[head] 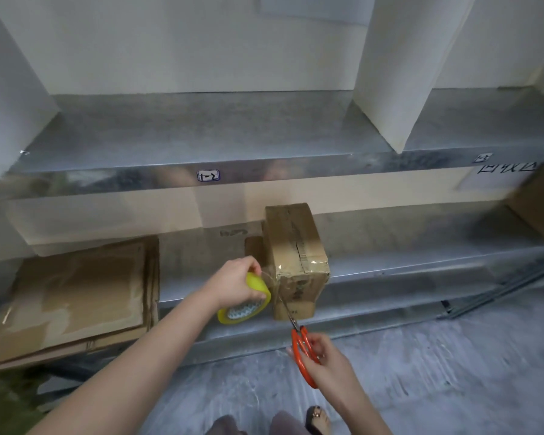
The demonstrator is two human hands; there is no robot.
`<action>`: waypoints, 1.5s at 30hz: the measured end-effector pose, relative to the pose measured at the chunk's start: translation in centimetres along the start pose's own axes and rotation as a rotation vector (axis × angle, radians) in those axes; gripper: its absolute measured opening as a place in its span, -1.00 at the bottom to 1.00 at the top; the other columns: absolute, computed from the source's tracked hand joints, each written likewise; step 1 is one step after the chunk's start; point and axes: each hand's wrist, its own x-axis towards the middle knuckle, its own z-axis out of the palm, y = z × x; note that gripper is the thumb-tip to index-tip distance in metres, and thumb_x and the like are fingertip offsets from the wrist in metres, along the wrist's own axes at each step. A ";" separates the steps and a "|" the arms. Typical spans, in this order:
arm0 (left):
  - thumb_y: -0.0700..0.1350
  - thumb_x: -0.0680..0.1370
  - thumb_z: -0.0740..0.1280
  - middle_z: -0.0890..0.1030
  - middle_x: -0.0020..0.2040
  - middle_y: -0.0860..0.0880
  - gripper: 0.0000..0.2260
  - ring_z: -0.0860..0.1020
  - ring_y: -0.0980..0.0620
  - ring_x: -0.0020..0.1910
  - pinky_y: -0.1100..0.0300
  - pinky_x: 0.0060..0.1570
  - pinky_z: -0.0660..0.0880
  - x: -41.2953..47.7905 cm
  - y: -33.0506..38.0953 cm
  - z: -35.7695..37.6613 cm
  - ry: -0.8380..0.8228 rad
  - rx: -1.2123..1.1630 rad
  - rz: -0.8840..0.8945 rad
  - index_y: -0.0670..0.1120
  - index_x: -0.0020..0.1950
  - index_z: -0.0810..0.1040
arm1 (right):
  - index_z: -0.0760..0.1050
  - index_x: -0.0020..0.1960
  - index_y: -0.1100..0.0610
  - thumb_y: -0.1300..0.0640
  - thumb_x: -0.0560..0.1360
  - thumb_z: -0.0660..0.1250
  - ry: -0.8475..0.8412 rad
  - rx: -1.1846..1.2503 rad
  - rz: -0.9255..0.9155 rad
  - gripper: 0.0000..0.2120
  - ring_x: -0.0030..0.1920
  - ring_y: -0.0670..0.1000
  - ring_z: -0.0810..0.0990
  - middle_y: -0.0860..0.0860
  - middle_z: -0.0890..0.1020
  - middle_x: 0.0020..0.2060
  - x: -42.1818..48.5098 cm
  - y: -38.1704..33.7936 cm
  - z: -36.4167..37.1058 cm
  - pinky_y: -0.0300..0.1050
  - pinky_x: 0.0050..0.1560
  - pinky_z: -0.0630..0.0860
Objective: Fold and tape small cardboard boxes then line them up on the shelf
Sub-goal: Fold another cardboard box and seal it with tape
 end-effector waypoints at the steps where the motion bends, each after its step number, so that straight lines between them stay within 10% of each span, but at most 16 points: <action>1: 0.09 0.34 0.55 0.50 0.05 0.05 -0.59 0.44 0.05 0.05 0.22 -0.08 0.30 0.1 -0.1 -0.1 -0.011 -0.004 0.002 0.03 0.04 0.44 | 0.52 -0.01 -0.09 -0.18 0.39 0.48 -0.032 0.042 0.013 -0.73 -0.28 -0.31 0.60 -0.24 0.66 -0.32 0.0 -0.4 0.4 -0.43 -0.26 0.48; 32: 0.15 0.34 0.53 0.48 0.11 0.06 -0.54 0.46 0.05 0.05 0.21 -0.07 0.44 0.8 -0.1 -1.8 -0.116 0.038 0.028 0.11 0.11 0.40 | 0.64 0.02 0.10 0.06 0.52 0.40 -0.119 0.365 0.062 -0.86 -0.43 -0.17 0.45 -0.08 0.52 -0.43 2.9 -1.1 2.1 -0.30 -0.37 0.38; 45: 0.12 0.36 0.52 0.48 0.12 0.08 -0.60 0.42 0.06 0.10 0.17 0.01 0.37 1.1 0.1 -1.7 -0.108 0.095 0.099 0.10 0.04 0.40 | 0.59 0.05 0.00 -0.14 0.48 0.40 -0.260 0.426 0.284 -0.74 -0.47 -0.09 0.51 -0.03 0.57 -0.43 5.5 -1.2 3.0 -0.21 -0.41 0.26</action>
